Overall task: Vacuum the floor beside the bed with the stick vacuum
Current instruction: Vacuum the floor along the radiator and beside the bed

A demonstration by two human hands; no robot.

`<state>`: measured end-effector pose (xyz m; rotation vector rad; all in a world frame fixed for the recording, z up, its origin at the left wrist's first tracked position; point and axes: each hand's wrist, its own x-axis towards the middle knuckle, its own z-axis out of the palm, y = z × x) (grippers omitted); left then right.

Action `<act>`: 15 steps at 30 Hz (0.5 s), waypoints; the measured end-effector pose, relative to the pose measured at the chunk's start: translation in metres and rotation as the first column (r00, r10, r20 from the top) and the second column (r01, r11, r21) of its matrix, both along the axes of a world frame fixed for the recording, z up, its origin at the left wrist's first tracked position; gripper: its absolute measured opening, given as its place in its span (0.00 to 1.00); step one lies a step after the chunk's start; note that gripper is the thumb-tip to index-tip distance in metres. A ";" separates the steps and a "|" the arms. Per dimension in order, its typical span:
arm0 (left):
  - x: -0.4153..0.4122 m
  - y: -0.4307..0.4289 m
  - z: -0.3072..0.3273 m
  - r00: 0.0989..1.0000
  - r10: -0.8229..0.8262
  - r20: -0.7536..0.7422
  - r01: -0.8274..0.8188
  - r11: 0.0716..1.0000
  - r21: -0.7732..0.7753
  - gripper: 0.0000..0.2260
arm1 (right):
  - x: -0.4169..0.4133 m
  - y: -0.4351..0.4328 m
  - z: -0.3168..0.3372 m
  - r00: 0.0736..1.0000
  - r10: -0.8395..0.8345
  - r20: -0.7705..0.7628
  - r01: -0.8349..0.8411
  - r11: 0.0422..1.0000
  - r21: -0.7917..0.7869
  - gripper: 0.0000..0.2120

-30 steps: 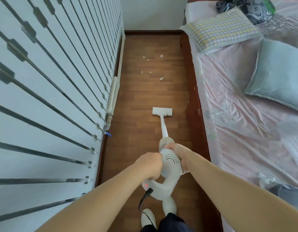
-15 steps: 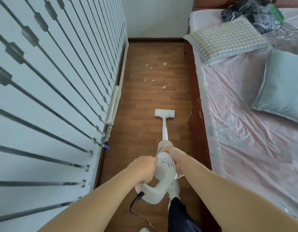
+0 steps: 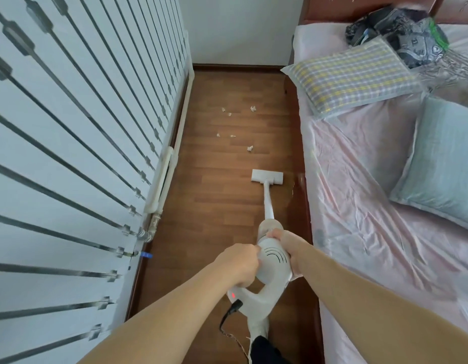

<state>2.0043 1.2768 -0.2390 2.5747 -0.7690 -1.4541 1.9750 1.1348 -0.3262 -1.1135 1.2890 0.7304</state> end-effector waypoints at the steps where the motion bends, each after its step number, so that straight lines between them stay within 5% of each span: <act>1: 0.002 0.000 -0.001 1.000 0.013 0.006 -0.013 1.000 0.007 0.15 | 0.004 -0.001 0.000 1.000 0.010 0.003 -0.010 1.000 -0.005 0.24; 15: 0.002 0.003 0.002 0.994 0.112 0.001 -0.112 0.994 -0.003 0.18 | 0.015 0.003 0.001 0.997 0.075 0.013 -0.075 0.997 0.004 0.18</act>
